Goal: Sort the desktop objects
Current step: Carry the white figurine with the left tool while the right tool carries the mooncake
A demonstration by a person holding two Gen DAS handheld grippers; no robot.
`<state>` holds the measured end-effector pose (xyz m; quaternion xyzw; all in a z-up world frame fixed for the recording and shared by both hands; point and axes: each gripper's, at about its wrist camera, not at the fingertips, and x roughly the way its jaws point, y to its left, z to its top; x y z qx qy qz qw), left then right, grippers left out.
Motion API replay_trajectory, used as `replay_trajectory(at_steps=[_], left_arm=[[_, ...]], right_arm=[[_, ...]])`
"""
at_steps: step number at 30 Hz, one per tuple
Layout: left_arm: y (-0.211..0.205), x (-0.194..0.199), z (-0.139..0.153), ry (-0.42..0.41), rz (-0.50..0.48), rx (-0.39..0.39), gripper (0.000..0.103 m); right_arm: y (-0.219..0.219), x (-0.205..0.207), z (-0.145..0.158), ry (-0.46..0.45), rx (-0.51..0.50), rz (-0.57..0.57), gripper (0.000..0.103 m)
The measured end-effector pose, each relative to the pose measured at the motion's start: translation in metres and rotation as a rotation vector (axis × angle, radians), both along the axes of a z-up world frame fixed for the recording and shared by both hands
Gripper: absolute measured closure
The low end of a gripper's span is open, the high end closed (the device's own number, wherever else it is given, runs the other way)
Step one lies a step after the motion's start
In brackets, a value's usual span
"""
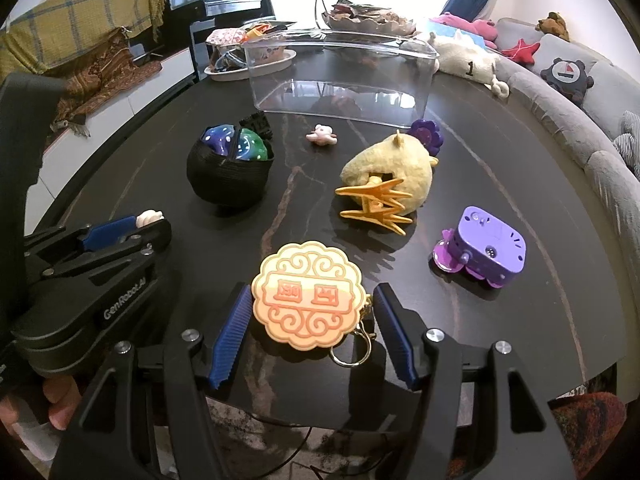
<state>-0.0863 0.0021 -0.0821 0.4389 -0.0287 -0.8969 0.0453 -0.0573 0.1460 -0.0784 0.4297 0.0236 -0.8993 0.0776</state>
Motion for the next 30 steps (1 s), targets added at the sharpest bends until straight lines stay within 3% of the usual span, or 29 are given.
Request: replay_trajectory(at_steps=[15,30], left_arm=[[-0.005,0.026,0.030,0.081,-0.018,0.026,0.076],[-0.002,0.043,0.062,0.110,-0.033,0.044,0.075]], right_arm=[[0.003,0.013,0.031,0.070,-0.009,-0.034,0.043],[0.010,0.021,0.057,0.099,-0.020,-0.061,0.043]])
